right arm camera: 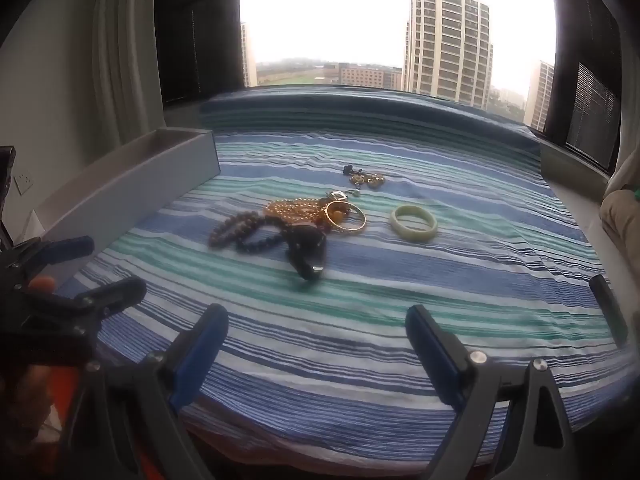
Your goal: Organize jewelry
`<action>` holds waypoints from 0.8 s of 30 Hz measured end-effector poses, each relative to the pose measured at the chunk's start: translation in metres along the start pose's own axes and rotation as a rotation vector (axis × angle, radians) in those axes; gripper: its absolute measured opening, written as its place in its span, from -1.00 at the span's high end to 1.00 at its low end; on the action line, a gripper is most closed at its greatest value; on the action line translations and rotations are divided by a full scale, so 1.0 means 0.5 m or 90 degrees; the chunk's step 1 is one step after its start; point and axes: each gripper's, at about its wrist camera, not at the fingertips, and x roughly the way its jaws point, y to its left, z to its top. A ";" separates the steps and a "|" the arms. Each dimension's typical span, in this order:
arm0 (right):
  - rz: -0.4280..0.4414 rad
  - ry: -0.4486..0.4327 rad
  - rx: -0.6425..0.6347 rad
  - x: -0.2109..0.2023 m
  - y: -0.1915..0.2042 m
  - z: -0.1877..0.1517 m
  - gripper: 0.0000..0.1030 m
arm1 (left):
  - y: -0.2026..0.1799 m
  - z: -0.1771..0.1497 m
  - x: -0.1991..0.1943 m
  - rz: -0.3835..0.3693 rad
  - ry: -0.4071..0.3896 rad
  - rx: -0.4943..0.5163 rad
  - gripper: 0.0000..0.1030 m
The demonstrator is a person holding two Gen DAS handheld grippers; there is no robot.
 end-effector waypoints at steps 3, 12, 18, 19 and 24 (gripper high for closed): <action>0.008 0.006 0.010 0.000 0.001 -0.002 -0.79 | -0.003 0.000 0.001 0.006 0.005 0.003 -1.00; 0.013 0.013 0.011 0.003 -0.015 0.007 -0.79 | -0.009 0.001 -0.012 0.026 -0.021 0.019 -1.00; 0.012 0.018 0.006 0.013 -0.013 0.005 -0.79 | -0.009 0.001 -0.006 0.021 -0.015 0.019 -0.99; 0.012 0.018 0.006 0.012 -0.015 0.004 -0.79 | -0.009 0.001 -0.004 0.023 -0.013 0.019 -1.00; 0.007 0.028 0.010 0.020 -0.020 0.004 -0.79 | -0.011 -0.003 0.006 0.030 -0.004 0.021 -1.00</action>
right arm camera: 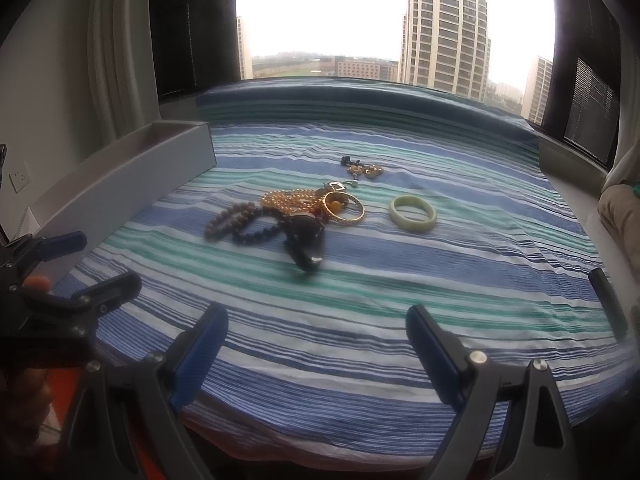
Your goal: Organize jewelry
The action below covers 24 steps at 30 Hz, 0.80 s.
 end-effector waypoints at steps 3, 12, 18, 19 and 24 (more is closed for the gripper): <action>-0.001 0.002 0.002 0.001 -0.002 0.000 -0.79 | -0.001 0.000 -0.001 -0.002 -0.002 0.001 -1.00; 0.001 0.003 -0.003 0.000 0.000 -0.001 -0.79 | -0.001 -0.002 -0.001 -0.003 -0.004 0.002 -0.99; 0.000 0.003 -0.004 0.000 0.002 -0.003 -0.79 | -0.005 -0.004 -0.002 -0.005 -0.004 0.004 -0.99; 0.000 0.003 -0.005 0.000 0.001 -0.002 -0.79 | -0.005 -0.005 -0.002 -0.005 -0.004 0.004 -0.99; 0.002 0.003 -0.007 -0.002 0.001 -0.003 -0.79 | -0.004 -0.004 -0.001 -0.007 -0.001 0.002 -0.99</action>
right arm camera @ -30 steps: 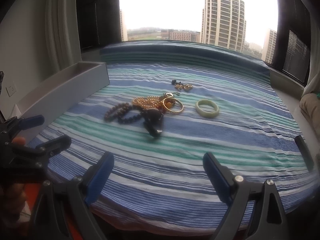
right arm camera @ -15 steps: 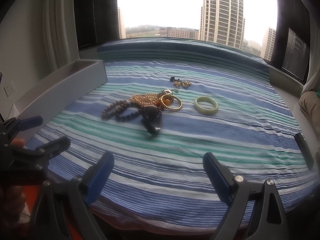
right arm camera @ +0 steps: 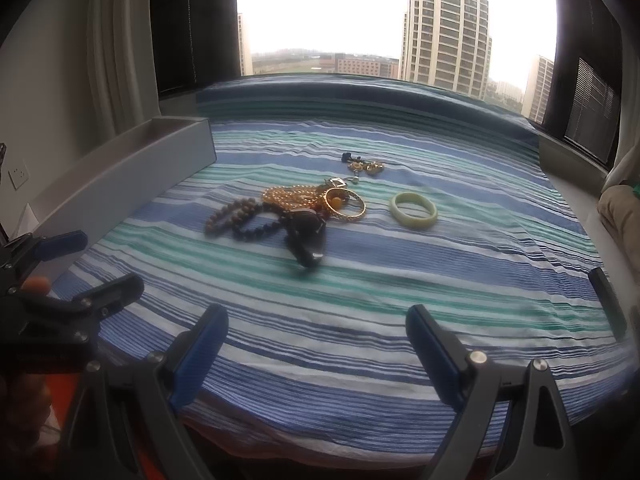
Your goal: Organize jewelry
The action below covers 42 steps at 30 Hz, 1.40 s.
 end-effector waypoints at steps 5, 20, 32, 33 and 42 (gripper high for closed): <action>0.000 -0.001 0.001 -0.001 0.000 0.001 -0.79 | 0.000 0.000 0.000 -0.002 0.000 0.000 -0.99; 0.002 0.003 0.001 -0.001 0.002 -0.001 -0.79 | 0.002 -0.004 0.005 -0.005 0.008 -0.004 -0.99; 0.004 0.006 0.003 -0.001 0.004 -0.003 -0.79 | 0.005 -0.007 0.011 -0.009 0.018 -0.007 -0.99; 0.003 0.007 0.003 -0.001 0.004 -0.003 -0.79 | 0.006 -0.007 0.012 -0.009 0.019 -0.007 -0.99; 0.002 0.007 0.008 -0.001 0.003 0.000 -0.79 | -0.002 -0.003 0.002 0.000 0.004 0.011 -0.99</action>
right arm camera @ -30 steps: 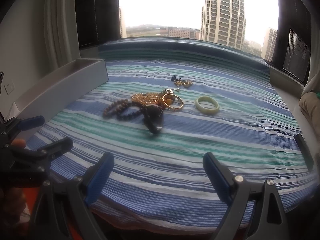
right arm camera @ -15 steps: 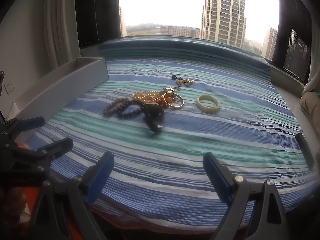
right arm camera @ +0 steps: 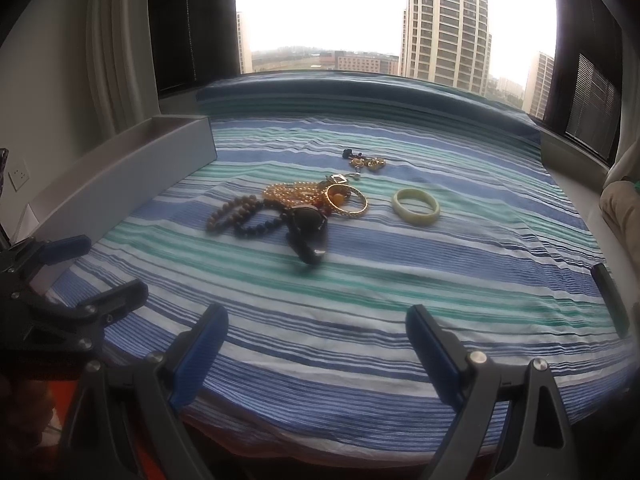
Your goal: Organize jewelry
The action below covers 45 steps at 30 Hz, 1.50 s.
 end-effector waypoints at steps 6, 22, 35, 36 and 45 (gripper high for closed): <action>0.003 -0.005 -0.001 -0.007 -0.001 0.000 -0.79 | 0.034 0.001 0.001 0.008 0.000 -0.028 -0.99; 0.024 0.011 0.078 0.011 -0.063 -0.010 -0.79 | 0.088 0.146 0.200 -0.033 0.061 0.085 -0.99; -0.006 0.020 0.148 0.004 -0.128 -0.030 -0.79 | 0.064 0.127 0.369 -0.003 0.148 0.127 -0.26; -0.004 0.022 0.146 0.007 -0.125 -0.029 -0.79 | 0.059 0.125 0.364 0.002 0.145 0.143 -0.25; 0.002 0.036 0.136 0.018 -0.106 -0.029 -0.79 | 0.043 0.145 0.323 -0.079 0.120 0.205 0.05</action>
